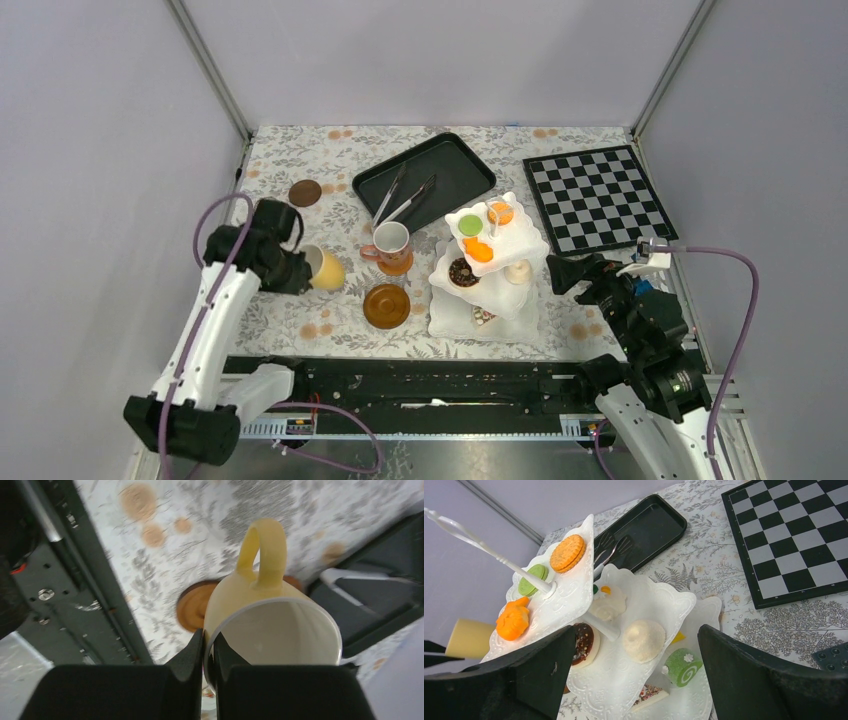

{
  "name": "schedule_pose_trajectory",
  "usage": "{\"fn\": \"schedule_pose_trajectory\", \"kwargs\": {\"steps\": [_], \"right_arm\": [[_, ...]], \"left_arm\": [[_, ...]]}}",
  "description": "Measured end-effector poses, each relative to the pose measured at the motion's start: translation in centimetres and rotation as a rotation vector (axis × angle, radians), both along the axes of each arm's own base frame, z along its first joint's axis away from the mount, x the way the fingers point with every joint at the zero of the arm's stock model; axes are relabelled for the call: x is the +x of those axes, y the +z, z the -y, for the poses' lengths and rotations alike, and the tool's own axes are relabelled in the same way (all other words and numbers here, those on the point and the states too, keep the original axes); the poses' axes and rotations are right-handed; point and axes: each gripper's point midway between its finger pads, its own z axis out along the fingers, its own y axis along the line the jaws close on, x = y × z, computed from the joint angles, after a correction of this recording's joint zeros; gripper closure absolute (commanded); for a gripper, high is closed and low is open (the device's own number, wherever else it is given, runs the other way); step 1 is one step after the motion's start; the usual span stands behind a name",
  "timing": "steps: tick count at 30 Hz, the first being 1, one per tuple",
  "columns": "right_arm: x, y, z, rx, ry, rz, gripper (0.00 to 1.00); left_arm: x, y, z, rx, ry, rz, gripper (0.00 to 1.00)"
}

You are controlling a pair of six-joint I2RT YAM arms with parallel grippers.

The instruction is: Serve the afternoon tea

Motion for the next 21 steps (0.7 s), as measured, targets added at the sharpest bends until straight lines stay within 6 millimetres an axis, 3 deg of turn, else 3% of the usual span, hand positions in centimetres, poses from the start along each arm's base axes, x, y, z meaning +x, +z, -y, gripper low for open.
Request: {"fn": "schedule_pose_trajectory", "kwargs": {"steps": [4,8,15,21], "right_arm": [[-0.1,0.0,-0.2,0.005,0.011,-0.002,0.02],[-0.4,0.2,-0.4,0.017,0.026,0.005,0.02],[-0.8,0.4,-0.4,0.032,0.03,0.016,0.02],[-1.1,-0.1,-0.3,0.028,0.029,0.0,0.02]], "left_arm": [[-3.7,-2.5,2.3,-0.021,-0.022,-0.087,1.0],[-5.5,-4.7,4.8,0.019,-0.083,-0.205,1.0],[-4.4,-6.2,10.6,0.073,-0.199,-0.259,1.0],[-4.0,-6.4,11.9,0.074,-0.204,-0.258,1.0]]}}
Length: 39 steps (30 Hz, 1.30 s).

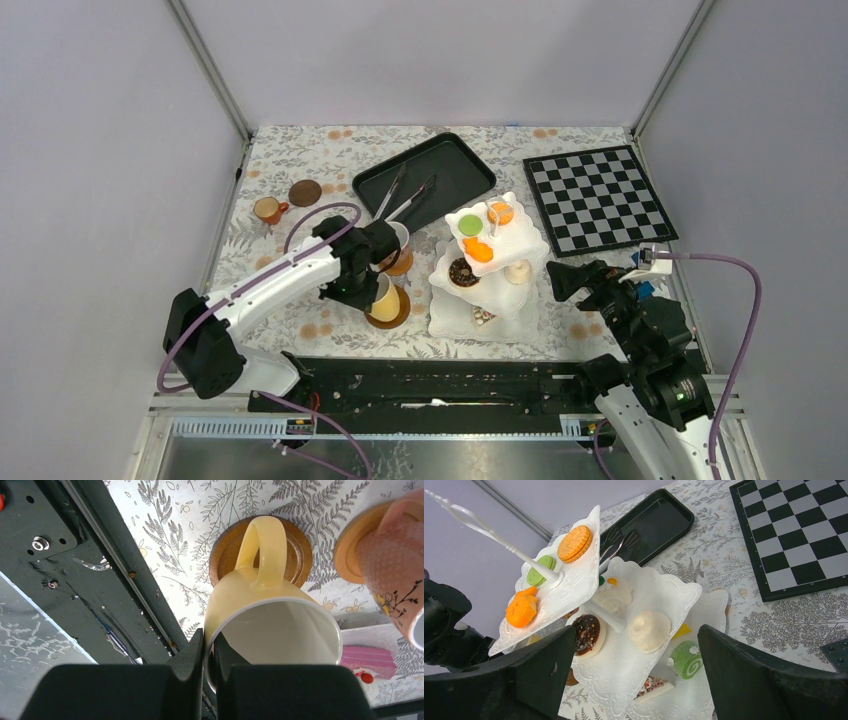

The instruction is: Serve the afternoon tea

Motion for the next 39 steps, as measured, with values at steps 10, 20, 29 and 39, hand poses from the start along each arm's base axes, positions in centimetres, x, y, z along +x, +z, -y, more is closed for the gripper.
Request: {"fn": "schedule_pose_trajectory", "kwargs": {"steps": [10,20,29,39], "right_arm": [[-0.1,-0.4,0.0,-0.005,0.0,-0.014,0.02],[-0.1,-0.3,0.0,-0.004,0.002,-0.011,0.02],[-0.2,-0.3,0.0,-0.004,0.004,-0.011,0.02],[-0.2,-0.3,0.0,-0.003,0.005,-0.01,0.02]], "left_arm": [[0.1,-0.2,0.7,0.027,-0.054,0.046,1.0],[0.9,-0.7,0.4,0.079,-0.066,0.078,1.0],[1.4,-1.5,0.5,0.084,-0.069,0.097,1.0],[1.5,-2.0,0.2,0.102,-0.071,0.101,1.0]]}}
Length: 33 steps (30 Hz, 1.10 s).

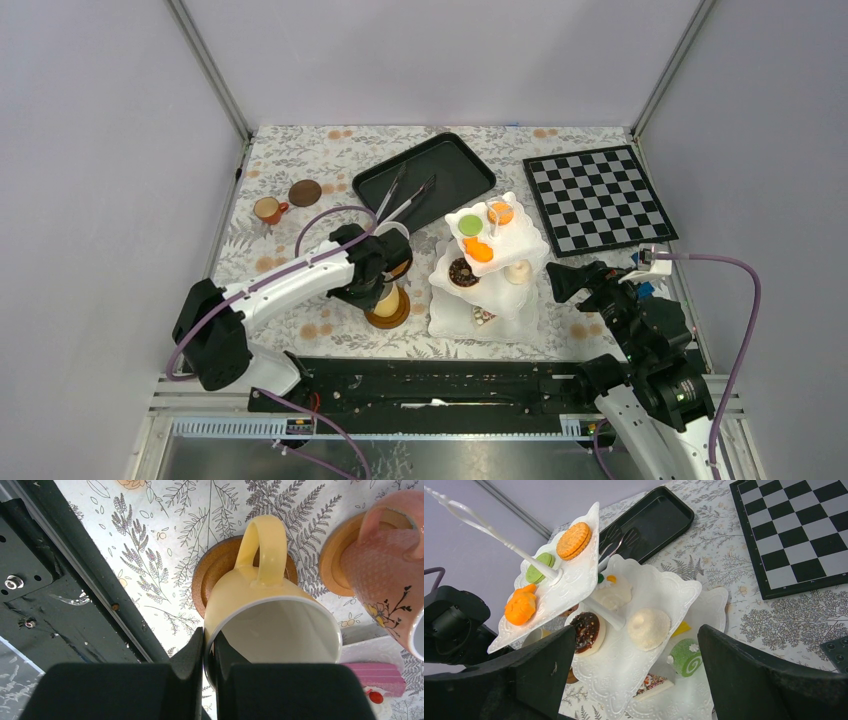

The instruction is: Serve the afternoon tea

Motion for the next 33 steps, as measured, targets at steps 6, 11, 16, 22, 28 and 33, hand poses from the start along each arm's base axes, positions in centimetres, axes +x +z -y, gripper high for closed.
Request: {"fn": "schedule_pose_trajectory", "kwargs": {"steps": [6,11,16,22,28,33], "right_arm": [[0.0,0.0,0.0,0.0,0.0,0.0,0.02],[0.0,0.0,0.0,0.0,0.0,0.001,0.02],[0.0,0.1,0.0,0.001,0.0,0.003,0.02],[-0.1,0.1,0.0,0.002,0.0,0.006,0.02],[-0.1,0.1,0.0,0.003,0.001,0.007,0.02],[-0.2,0.2,0.0,0.005,0.001,0.011,0.02]], "left_arm": [[0.0,-0.4,0.0,0.012,0.0,-0.011,1.0],[0.1,-0.7,0.2,0.009,0.0,-0.01,1.0],[0.1,-0.8,0.2,0.008,0.0,-0.01,1.0],[0.1,-0.8,0.3,0.004,-0.001,-0.012,0.85],[0.1,-1.4,0.8,-0.003,0.007,-0.028,0.67],[-0.1,-1.8,0.8,0.005,0.008,-0.047,0.56]]}}
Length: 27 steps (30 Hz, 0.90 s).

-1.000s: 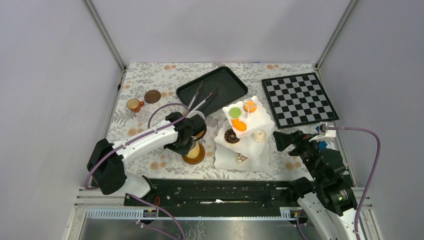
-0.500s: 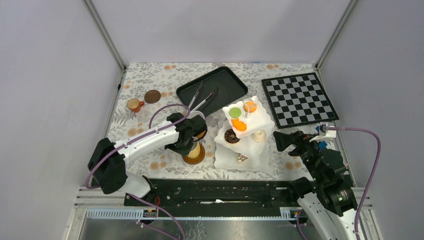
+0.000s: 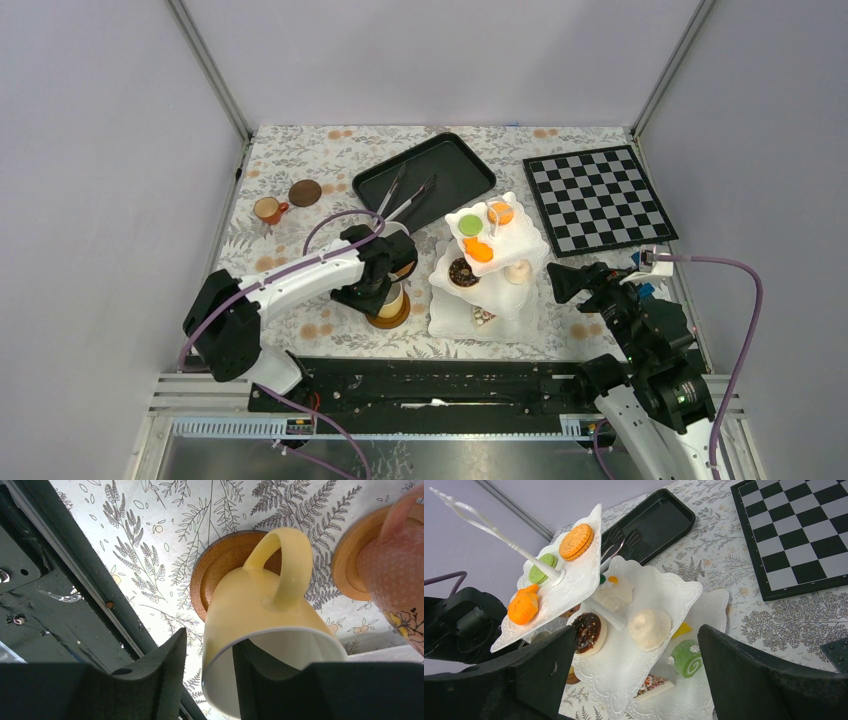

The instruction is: Serve the afternoon tea

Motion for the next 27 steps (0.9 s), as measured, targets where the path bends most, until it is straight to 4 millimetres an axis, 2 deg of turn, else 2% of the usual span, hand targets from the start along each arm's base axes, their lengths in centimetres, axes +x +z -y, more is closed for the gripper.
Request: {"fn": "schedule_pose_trajectory", "kwargs": {"steps": [5,8,10,14,19,22,24,27], "right_arm": [[0.0,0.0,0.0,0.0,0.0,0.0,0.02],[0.0,0.0,0.0,0.0,0.0,0.0,0.02],[0.0,0.0,0.0,0.0,-0.001,0.0,0.02],[0.0,0.0,0.0,0.0,-0.002,0.0,0.02],[0.0,0.0,0.0,0.007,-0.003,0.0,0.02],[-0.1,0.1,0.1,0.01,-0.006,0.008,0.02],[-0.1,0.2,0.2,0.012,-0.008,0.01,0.02],[-0.1,0.2,0.2,0.013,-0.011,0.009,0.02]], "left_arm": [[-0.2,0.1,0.0,-0.001,0.001,-0.008,0.46],[-0.2,0.4,0.0,-0.011,0.001,-0.004,0.33],[-0.1,1.1,0.2,-0.028,0.002,0.008,0.23],[0.2,3.0,0.8,-0.073,-0.004,0.047,0.11],[0.0,5.3,0.3,-0.122,-0.005,0.105,0.02],[0.3,6.8,-0.3,-0.141,-0.041,0.178,0.01],[1.2,8.1,-0.5,-0.157,-0.133,0.269,0.01],[3.1,11.0,-0.5,-0.168,-0.335,0.463,0.01]]}}
